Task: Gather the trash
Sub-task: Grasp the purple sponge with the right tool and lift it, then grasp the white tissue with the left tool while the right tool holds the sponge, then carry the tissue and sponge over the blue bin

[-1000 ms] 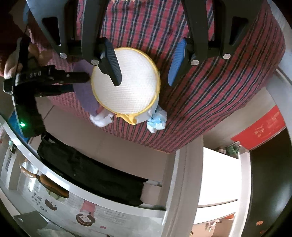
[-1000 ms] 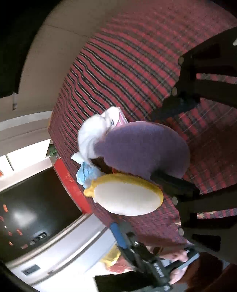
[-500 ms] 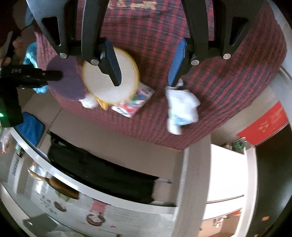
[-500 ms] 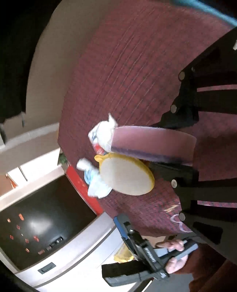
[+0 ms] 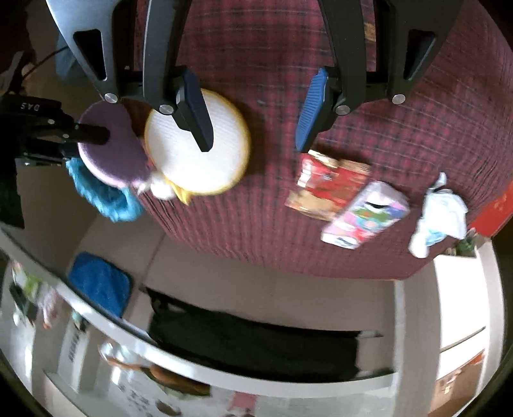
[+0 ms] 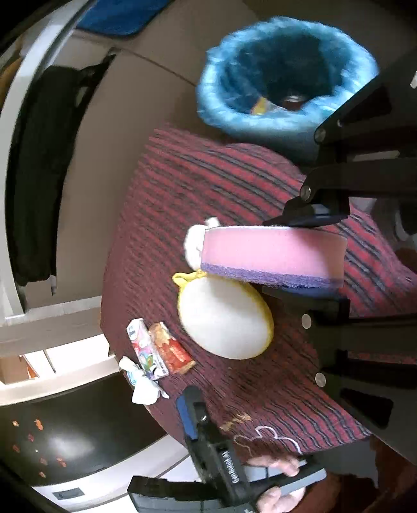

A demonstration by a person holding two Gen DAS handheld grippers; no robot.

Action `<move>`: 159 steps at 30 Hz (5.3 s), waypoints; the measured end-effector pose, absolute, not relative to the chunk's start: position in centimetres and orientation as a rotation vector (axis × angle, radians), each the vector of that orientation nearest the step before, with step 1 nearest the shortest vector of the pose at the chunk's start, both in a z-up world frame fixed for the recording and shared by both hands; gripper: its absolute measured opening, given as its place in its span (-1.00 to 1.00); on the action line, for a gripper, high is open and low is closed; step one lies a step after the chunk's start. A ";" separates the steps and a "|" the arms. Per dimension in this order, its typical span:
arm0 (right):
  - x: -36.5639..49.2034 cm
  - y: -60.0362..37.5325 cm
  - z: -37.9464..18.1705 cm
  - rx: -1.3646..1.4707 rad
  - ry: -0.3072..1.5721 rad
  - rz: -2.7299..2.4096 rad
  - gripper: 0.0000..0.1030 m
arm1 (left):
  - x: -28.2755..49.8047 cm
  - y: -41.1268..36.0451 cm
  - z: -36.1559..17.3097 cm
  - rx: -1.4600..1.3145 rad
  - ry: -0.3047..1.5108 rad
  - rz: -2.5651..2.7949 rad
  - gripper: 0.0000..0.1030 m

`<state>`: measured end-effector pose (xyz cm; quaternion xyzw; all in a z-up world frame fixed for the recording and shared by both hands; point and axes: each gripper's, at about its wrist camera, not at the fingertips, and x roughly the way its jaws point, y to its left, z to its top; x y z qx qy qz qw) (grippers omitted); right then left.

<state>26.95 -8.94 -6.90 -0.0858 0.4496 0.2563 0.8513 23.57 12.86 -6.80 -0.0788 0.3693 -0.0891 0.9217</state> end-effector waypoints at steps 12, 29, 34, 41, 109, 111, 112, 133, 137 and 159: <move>25.5 -12.2 -7.4 -0.021 0.915 0.562 -0.48 | 27.6 5.8 -9.8 0.018 0.883 -0.215 0.06; 25.3 -9.3 -5.2 -0.044 0.895 0.734 -0.48 | 25.6 13.4 -6.7 -0.182 0.830 -0.169 0.06; 23.2 -6.2 -8.0 -0.159 0.973 0.785 -0.48 | 23.8 14.7 -6.3 -0.223 0.847 -0.217 0.06; 22.1 -7.8 -8.0 -0.141 1.009 0.738 -0.48 | 23.2 12.0 -7.2 -0.159 0.873 -0.308 0.06; 26.0 -15.8 -3.6 0.146 0.818 0.551 -0.42 | 24.2 9.0 -0.6 -0.146 0.619 -0.191 -0.84; 25.4 -16.7 -2.3 0.137 0.768 0.519 -0.42 | 23.2 8.3 0.6 -0.102 0.569 -0.160 -0.84; 25.2 -17.0 -1.7 0.139 0.751 0.510 -0.42 | 22.8 7.9 1.1 -0.090 0.551 -0.159 -0.84; 18.1 -28.2 3.6 0.116 0.449 0.226 -0.42 | 19.5 -8.8 4.9 -0.001 0.425 -0.326 -0.84; 18.5 -29.7 2.9 0.129 0.442 0.190 -0.42 | 20.6 -11.1 3.8 0.006 0.466 -0.355 -0.84; 22.9 -32.2 -1.9 0.129 0.497 0.098 -0.42 | 27.9 -14.4 -1.5 -0.033 0.528 -0.375 -0.84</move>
